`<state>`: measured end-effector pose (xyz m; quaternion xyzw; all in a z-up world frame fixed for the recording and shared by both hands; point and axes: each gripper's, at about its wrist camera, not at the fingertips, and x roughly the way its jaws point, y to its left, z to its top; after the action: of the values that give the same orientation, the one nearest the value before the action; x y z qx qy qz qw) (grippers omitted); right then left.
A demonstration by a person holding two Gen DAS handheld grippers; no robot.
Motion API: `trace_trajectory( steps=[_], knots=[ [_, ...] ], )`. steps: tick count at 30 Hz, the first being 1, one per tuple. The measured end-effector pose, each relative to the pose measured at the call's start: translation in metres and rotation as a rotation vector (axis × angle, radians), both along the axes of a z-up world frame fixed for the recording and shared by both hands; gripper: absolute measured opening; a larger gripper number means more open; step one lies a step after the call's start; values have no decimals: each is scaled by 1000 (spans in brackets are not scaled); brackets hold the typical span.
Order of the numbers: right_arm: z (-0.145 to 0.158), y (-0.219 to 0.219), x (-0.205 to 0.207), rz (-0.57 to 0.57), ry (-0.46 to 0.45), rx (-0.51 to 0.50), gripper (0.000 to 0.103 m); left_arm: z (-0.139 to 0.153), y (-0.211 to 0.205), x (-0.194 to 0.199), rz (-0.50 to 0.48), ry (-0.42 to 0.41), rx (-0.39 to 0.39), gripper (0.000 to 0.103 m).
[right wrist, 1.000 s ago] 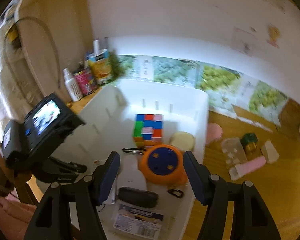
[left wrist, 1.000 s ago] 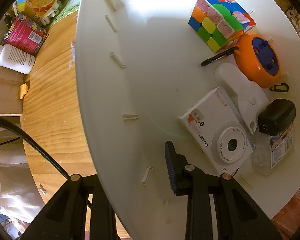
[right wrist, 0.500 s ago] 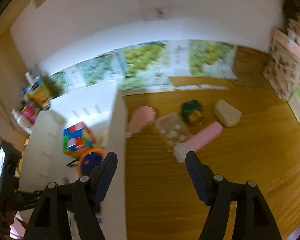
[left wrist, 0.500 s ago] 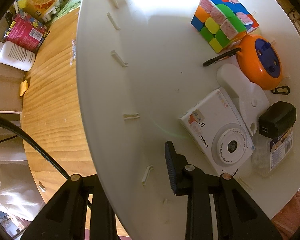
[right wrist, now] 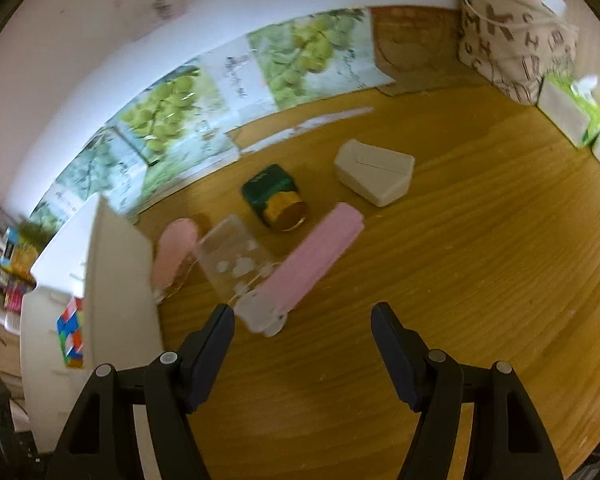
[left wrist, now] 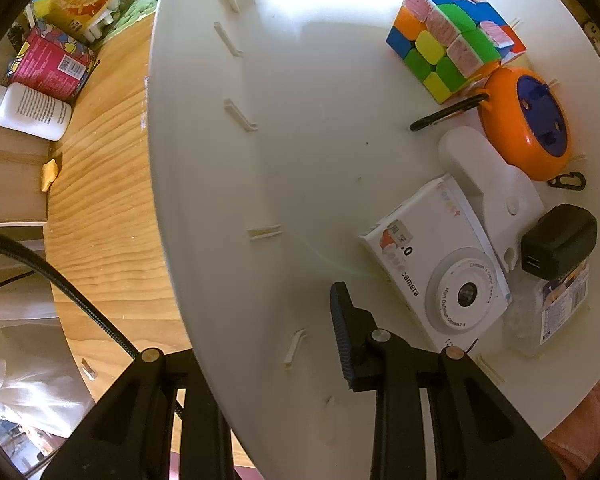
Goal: Organize rigid objects
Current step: 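Withdraw the right tool toward the pink hair roller, then close the right tool on the pink hair roller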
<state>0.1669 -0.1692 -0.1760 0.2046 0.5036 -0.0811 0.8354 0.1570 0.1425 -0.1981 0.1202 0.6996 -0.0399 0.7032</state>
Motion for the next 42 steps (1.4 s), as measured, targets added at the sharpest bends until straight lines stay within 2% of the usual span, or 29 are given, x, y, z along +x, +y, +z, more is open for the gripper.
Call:
trace_trajectory(
  steps=[5,12,20,29,34,39,42],
  knots=[
    [-11,-10,7,-11,8,24,71,0,-3,4,3,8,7,32],
    [-21,-10,21,-4,28,-9,71,-2,-3,10,12,17,5,32],
    [-25,-12,37,3,0,-34,71,-3,-3,13,11,18,5,32],
    [-34,-13,57,15,57,-44,71,-3,-4,14,9,17,5,32],
    [-34,-12,59,16,66,-53,58,-3,-3,14,7,18,6,32],
    [-33,-14,56,9,82,-44,38,-2,-3,14,8,14,6,32],
    [-32,-16,53,-1,92,-25,36,-2,-3,14,9,9,5,32]
  ],
)
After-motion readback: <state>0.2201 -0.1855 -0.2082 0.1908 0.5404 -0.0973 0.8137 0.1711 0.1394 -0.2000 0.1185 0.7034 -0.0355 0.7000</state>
